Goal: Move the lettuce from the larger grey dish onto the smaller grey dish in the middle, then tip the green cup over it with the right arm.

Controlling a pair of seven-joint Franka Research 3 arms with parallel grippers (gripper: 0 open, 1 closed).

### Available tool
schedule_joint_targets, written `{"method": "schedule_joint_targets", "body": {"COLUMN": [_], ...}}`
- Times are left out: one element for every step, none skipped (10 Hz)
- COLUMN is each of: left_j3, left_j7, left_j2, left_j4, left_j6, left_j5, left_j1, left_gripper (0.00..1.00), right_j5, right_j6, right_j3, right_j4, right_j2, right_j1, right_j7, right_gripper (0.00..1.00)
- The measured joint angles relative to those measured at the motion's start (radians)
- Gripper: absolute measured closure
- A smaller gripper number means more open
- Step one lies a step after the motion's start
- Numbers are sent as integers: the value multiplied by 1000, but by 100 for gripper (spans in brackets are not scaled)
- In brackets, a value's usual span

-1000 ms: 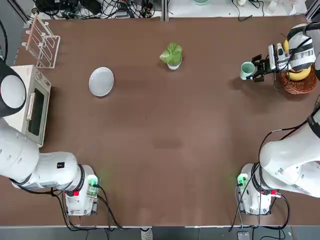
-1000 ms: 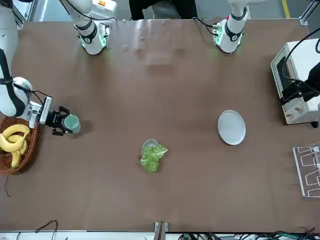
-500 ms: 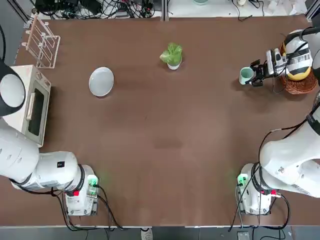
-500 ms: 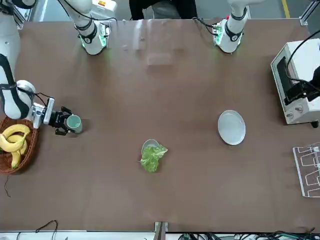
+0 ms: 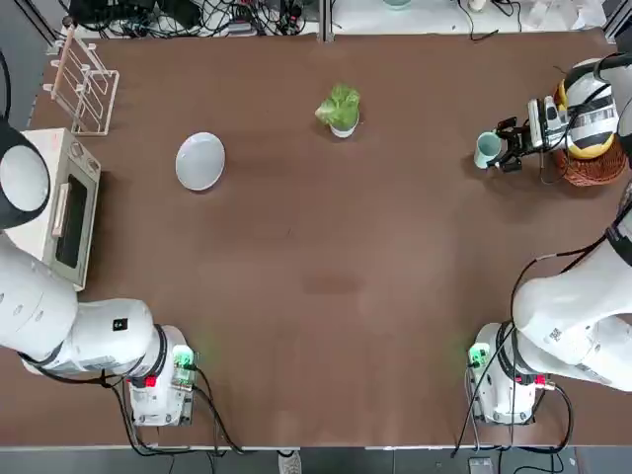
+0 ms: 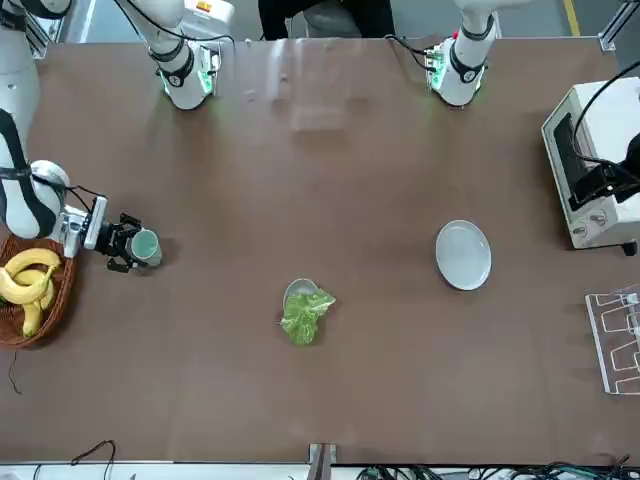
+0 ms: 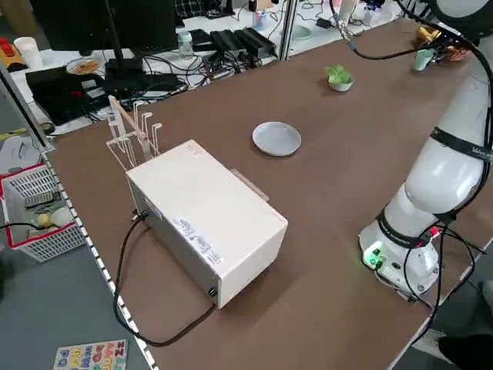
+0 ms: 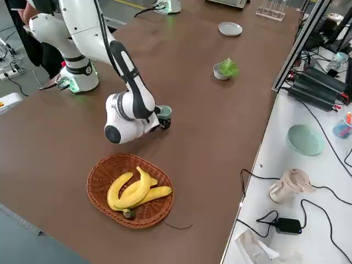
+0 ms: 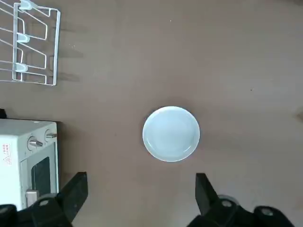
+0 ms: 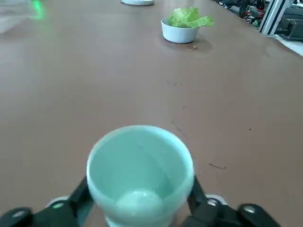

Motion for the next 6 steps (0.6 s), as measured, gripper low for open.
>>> {"method": "schedule_joint_targets", "body": {"left_j3": [1,1,1,0,0,0], "left_j7": [0,0,0,0,0,0], "left_j2": [0,0,0,0,0,0], "left_j4": [0,0,0,0,0,0], "left_j6": [0,0,0,0,0,0], "left_j5": [0,0,0,0,0,0], "left_j1": [15,24,27,27,27,27], "left_gripper": [0,0,0,0,0,0], "right_j5": [0,-1,-1,-1,-1,-1], "right_j6": [0,0,0,0,0,0], "right_j3": [0,0,0,0,0,-1], "right_j4": [0,0,0,0,2,8], "right_j2": [0,0,0,1,1,1], "right_j1": [-5,-8,-9,-10,-11,-16], "right_j7": [0,0,0,0,0,6], "right_gripper": [0,0,0,0,0,0]}}
